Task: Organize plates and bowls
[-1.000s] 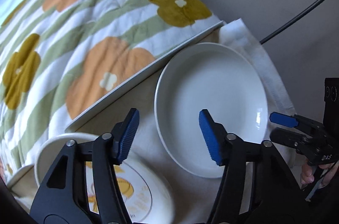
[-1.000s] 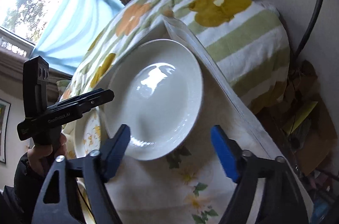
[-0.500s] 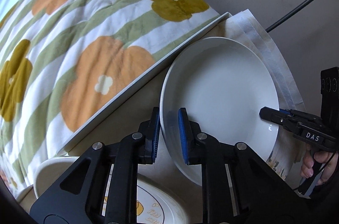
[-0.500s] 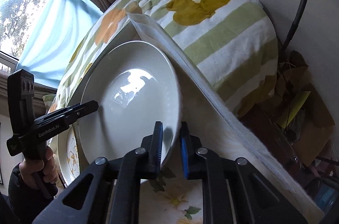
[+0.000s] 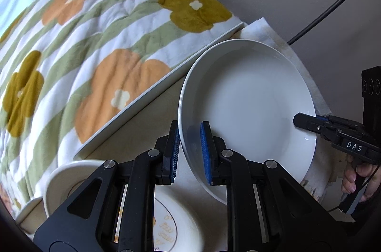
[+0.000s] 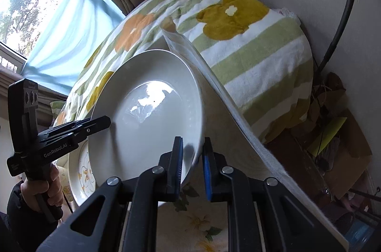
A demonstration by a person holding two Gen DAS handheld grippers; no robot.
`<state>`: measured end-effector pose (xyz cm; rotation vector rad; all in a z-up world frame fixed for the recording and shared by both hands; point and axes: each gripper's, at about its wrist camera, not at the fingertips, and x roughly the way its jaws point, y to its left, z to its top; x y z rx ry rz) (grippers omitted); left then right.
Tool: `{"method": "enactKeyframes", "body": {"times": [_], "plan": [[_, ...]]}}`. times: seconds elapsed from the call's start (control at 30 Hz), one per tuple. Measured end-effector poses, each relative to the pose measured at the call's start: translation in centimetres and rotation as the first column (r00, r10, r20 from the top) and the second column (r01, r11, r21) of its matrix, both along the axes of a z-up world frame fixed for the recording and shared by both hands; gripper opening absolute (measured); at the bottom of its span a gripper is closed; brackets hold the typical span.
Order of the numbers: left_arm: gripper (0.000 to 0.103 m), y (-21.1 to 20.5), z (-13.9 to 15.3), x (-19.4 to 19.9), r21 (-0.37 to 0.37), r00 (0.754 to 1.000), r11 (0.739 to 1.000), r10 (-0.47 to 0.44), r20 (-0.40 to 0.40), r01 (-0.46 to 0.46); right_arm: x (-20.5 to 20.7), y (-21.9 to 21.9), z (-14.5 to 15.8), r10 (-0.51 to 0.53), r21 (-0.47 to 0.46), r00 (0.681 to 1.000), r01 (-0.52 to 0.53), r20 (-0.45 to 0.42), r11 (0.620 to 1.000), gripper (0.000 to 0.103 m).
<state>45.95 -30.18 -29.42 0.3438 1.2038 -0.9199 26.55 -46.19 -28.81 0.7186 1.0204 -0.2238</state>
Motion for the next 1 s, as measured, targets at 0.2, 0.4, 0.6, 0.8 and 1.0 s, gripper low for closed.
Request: {"method": "enactKeyframes", "body": {"times": [0.2, 0.4, 0.6, 0.8, 1.0], "plan": [[0.015, 2.1, 3.6, -2.6, -0.033, 0.998, 0.998, 0.051, 0.029, -0.05, -0.5, 0.2, 3.1, 0.091, -0.03, 0.995, -0.09, 0.034, 0.995, 0.014], [0.015, 6.6, 7.7, -6.9, -0.079, 0.984, 0.983, 0.169, 0.062, -0.164, -1.4, 1.3, 6.2, 0.222, -0.004, 0.97, -0.223, 0.097, 0.975, 0.014], [0.015, 12.8, 9.5, -12.6, -0.102, 0.935, 0.937, 0.343, 0.088, -0.334, -2.1, 5.1, 8.0, 0.395, -0.018, 0.91, -0.396, 0.129, 0.918, 0.014], [0.015, 20.2, 9.0, -18.5, -0.092, 0.847, 0.851, 0.524, 0.084, -0.517, -3.1, 11.0, 7.6, 0.568, -0.011, 0.811, -0.572, 0.144, 0.82, 0.014], [0.015, 27.0, 7.7, -23.5, -0.069, 0.761, 0.763, 0.646, 0.053, -0.643, -4.3, 17.6, 6.1, 0.676, 0.024, 0.726, -0.683, 0.123, 0.73, 0.014]]}}
